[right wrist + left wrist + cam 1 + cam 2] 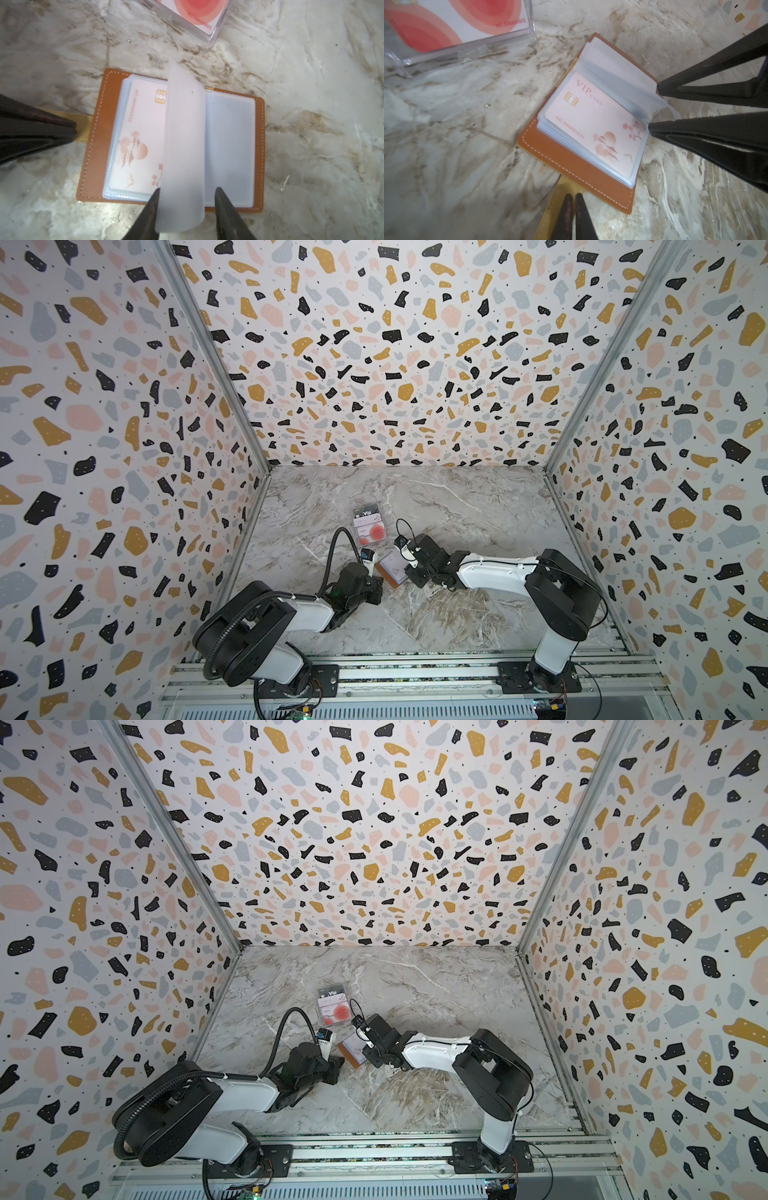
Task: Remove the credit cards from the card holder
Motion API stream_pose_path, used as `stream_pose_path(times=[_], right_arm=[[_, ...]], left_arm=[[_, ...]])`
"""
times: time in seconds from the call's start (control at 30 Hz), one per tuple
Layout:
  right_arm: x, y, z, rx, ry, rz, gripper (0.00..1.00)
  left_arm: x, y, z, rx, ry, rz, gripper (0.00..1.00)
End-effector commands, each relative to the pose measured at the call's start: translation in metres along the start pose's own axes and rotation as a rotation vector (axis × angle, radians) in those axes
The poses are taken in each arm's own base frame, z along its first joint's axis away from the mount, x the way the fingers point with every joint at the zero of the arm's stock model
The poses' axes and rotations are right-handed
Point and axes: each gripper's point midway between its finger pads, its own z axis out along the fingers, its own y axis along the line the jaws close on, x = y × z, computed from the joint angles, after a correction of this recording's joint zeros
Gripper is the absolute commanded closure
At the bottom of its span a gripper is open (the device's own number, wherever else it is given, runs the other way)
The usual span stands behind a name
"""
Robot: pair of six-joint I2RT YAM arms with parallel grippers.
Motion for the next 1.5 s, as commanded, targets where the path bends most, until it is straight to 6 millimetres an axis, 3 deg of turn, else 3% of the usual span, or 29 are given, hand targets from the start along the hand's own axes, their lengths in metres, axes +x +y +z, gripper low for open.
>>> stream_pose_path(times=[0.0, 0.3, 0.53, 0.6, 0.77, 0.93, 1.27, 1.47], right_arm=[[-0.009, -0.016, -0.009, 0.049, -0.033, 0.050, 0.57], [0.002, -0.046, 0.001, 0.078, 0.001, 0.157, 0.57], [0.004, -0.058, 0.004, 0.024, 0.016, 0.229, 0.57], [-0.001, -0.058, -0.001, -0.030, -0.004, 0.252, 0.57], [-0.017, -0.048, -0.010, -0.229, -0.060, 0.301, 0.44], [-0.013, -0.057, 0.006, -0.244, -0.015, 0.355, 0.39], [-0.007, -0.054, 0.029, -0.301, 0.036, 0.394, 0.39], [0.003, -0.041, 0.028, -0.346, 0.082, 0.410, 0.47]], left_arm=[[0.030, 0.010, 0.001, -0.037, 0.112, 0.011, 0.91], [0.028, 0.009, 0.001, -0.034, 0.111, 0.015, 0.91], [0.023, 0.008, 0.000, -0.035, 0.098, 0.018, 0.91], [0.021, 0.008, 0.001, -0.035, 0.093, 0.018, 0.91], [0.013, 0.005, 0.002, -0.029, 0.075, 0.022, 0.90], [0.007, 0.006, 0.003, -0.044, 0.051, 0.017, 0.89], [-0.006, 0.005, 0.001, -0.049, 0.009, 0.016, 0.89], [-0.009, 0.006, 0.004, -0.066, 0.011, 0.020, 0.90]])
